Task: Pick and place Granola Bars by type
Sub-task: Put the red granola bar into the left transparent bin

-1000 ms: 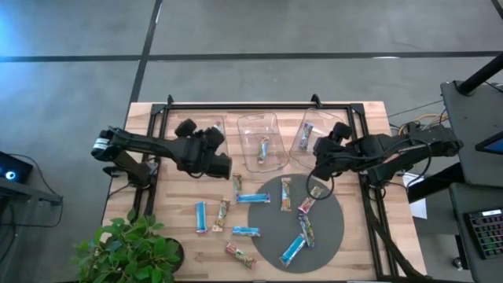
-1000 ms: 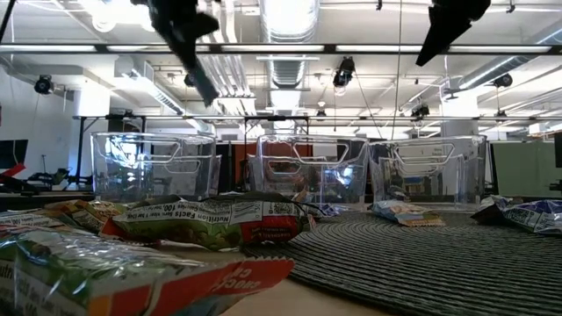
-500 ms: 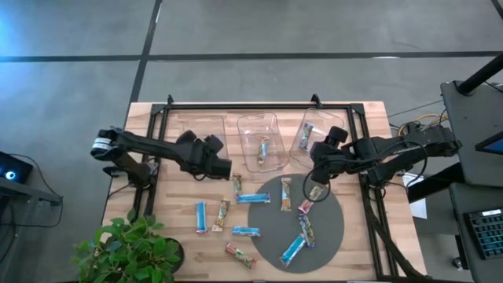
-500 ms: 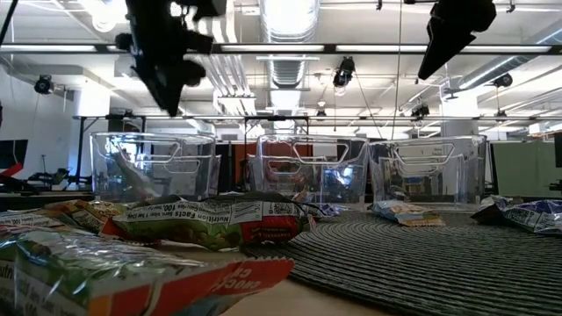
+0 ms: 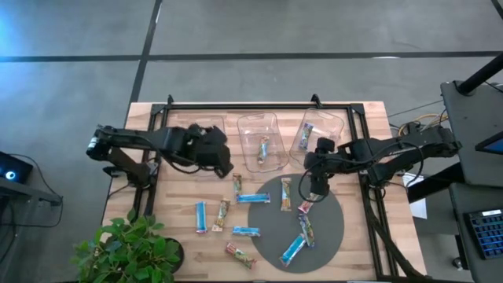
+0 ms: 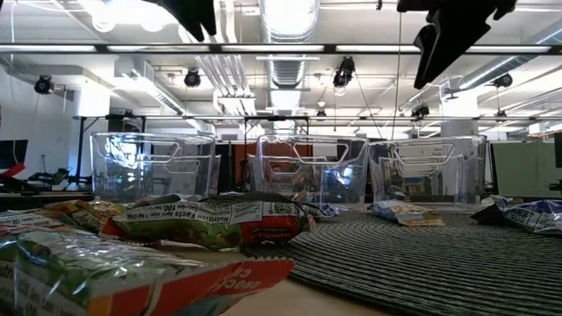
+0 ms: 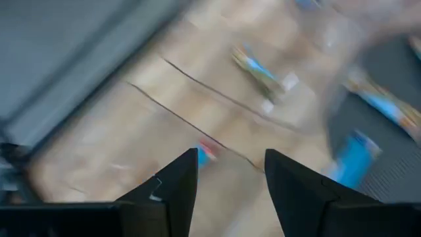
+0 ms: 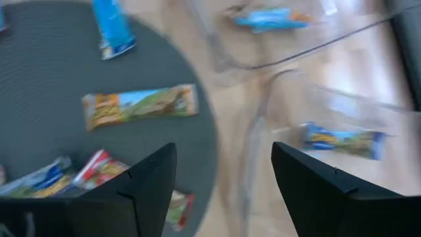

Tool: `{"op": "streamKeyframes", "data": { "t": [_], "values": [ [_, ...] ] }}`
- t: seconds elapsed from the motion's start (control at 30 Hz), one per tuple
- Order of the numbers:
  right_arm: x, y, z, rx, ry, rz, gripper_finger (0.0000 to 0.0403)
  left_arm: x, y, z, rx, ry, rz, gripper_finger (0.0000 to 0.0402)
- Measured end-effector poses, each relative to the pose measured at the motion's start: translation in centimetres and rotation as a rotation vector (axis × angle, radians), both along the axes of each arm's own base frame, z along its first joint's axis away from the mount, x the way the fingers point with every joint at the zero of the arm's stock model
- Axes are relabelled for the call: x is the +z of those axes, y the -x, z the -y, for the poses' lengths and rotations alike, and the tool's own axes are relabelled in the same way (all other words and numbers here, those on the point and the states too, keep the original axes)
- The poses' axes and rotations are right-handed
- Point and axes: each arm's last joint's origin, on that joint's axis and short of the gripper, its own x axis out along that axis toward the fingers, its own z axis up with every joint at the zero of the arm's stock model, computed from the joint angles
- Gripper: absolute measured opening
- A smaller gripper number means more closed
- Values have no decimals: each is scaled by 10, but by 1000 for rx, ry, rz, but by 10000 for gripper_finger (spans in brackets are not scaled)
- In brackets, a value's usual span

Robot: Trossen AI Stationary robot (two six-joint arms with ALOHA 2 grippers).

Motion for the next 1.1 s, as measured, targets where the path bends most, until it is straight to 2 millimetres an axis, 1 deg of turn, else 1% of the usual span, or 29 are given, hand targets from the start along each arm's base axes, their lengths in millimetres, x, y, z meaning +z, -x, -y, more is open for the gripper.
{"op": "streamKeyframes", "data": {
  "t": [0.07,0.1,0.17,0.3,0.4,0.47,0.57,0.67,0.73,0.8,1.0,1.1],
  "values": [
    [-4,-1,-1,13,-24,1,240,-10,-1,10,-55,80,-41,160],
    [-5,-1,-2,11,-27,0,240,-17,-1,14,-54,118,-57,160],
    [-8,0,-1,-10,-35,-7,239,-31,-1,23,16,182,-72,160],
    [-10,1,-1,-74,-85,-2,237,-65,2,36,250,310,-76,158],
    [-14,-1,-3,-102,-136,-17,239,-99,6,48,333,433,-130,158],
    [-18,-3,-3,-126,-146,-28,240,-123,11,57,388,474,-140,158],
    [-24,-8,-4,-155,-151,-49,238,-156,16,71,489,541,-72,158],
    [-30,-12,-5,-156,-143,-78,237,-179,17,82,545,639,23,158],
    [-35,-15,-5,-156,-137,-97,238,-188,19,87,565,683,54,158],
    [-39,-18,-6,-152,-130,-115,240,-194,24,90,600,690,51,158],
    [-49,-26,-7,-151,-114,-144,236,-195,38,101,661,662,-4,158],
    [-53,-29,-8,-150,-109,-158,235,-200,42,105,680,656,-34,159]
  ]
}}
